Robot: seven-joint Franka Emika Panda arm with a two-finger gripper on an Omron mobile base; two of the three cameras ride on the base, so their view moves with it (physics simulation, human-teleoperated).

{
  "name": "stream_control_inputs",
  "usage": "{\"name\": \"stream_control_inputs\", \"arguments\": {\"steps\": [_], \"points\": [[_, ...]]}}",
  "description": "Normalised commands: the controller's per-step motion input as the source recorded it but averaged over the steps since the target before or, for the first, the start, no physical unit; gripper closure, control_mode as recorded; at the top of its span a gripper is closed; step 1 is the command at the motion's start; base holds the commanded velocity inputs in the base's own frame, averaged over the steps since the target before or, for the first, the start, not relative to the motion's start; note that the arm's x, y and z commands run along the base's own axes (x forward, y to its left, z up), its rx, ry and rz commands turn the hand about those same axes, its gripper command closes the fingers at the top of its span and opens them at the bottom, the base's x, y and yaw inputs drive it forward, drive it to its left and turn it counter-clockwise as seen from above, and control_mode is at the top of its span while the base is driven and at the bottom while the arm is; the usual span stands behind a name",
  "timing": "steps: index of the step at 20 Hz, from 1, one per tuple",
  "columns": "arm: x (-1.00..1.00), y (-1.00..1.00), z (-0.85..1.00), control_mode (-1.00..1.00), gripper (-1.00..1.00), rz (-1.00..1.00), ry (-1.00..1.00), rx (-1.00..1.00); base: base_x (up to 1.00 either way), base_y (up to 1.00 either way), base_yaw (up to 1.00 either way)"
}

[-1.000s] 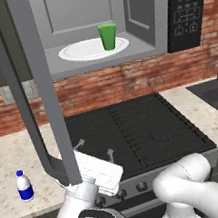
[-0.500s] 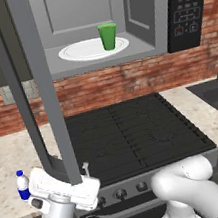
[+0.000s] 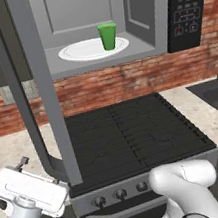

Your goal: Place the microwavable item in the microwave. Then, close the microwave door and press the start button.

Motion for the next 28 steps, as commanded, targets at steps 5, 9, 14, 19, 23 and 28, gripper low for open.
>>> {"name": "stream_control_inputs", "arguments": {"steps": [5, 9, 14, 19, 23, 28], "points": [[-0.22, 0.01, 0.23, -1.0, -1.0, -0.19, -0.08, 0.01, 0.0, 0.0, 0.0], [-0.46, -0.32, 0.16, -1.0, -1.0, -0.12, -0.12, 0.13, 0.0, 0.0, 0.0], [-0.56, -0.52, 0.3, -1.0, -1.0, -0.02, -0.16, 0.21, 0.0, 0.0, 0.0], [-0.48, -0.52, 0.49, -1.0, -1.0, 0.0, -0.22, 0.21, 0.0, 0.0, 0.0], [-0.24, -0.59, 0.65, -1.0, -1.0, 0.04, -0.24, 0.19, 0.0, 0.0, 0.0], [-0.08, -0.68, 0.54, -1.0, -1.0, 0.12, -0.27, 0.18, 0.0, 0.0, 0.0]]}}
